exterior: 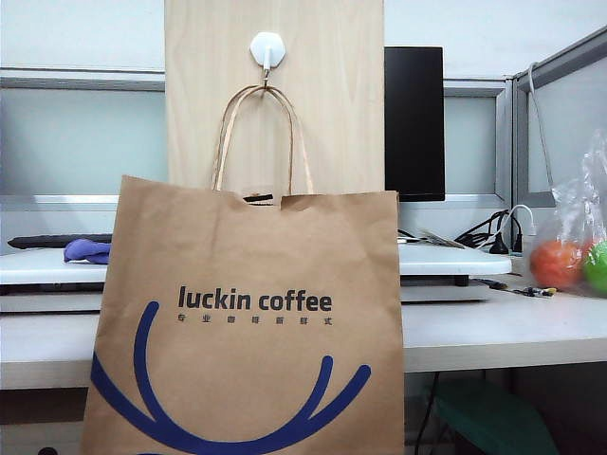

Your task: Pick up the paper bag and hang it on the hook.

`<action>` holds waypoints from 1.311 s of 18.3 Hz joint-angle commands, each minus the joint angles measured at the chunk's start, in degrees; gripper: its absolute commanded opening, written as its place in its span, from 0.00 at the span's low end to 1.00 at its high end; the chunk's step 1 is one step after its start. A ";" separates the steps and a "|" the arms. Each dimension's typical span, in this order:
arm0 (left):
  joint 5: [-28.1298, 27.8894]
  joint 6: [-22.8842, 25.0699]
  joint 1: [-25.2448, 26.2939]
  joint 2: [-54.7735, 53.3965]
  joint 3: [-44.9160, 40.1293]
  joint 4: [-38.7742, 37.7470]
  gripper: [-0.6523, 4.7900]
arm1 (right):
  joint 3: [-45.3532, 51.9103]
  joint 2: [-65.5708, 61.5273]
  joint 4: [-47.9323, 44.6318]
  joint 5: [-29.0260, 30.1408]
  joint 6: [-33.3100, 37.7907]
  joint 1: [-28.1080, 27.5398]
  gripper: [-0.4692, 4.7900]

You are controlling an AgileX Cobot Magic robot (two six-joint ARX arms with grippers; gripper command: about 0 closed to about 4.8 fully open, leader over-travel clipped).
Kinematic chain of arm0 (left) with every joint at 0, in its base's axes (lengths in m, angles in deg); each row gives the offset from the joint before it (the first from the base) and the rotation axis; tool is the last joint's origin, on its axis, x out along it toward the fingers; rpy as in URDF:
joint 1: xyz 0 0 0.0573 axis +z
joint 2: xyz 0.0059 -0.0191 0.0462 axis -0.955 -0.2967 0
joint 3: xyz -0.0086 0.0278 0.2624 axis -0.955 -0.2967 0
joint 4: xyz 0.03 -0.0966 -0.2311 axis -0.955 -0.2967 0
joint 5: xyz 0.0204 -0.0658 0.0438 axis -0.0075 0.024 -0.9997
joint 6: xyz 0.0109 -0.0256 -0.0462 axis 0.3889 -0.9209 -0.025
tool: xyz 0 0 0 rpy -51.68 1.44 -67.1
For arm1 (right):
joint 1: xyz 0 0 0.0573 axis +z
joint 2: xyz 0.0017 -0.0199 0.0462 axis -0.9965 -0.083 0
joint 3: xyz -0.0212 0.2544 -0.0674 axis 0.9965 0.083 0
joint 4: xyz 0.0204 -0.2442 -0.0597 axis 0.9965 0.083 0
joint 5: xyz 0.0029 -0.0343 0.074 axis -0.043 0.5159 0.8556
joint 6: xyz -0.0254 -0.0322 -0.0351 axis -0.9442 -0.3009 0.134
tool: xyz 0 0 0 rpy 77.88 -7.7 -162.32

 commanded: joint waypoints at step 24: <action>0.48 0.07 2.93 0.00 0.09 0.31 0.11 | 32.48 -0.98 -48.98 6.08 -1.36 -19.52 0.08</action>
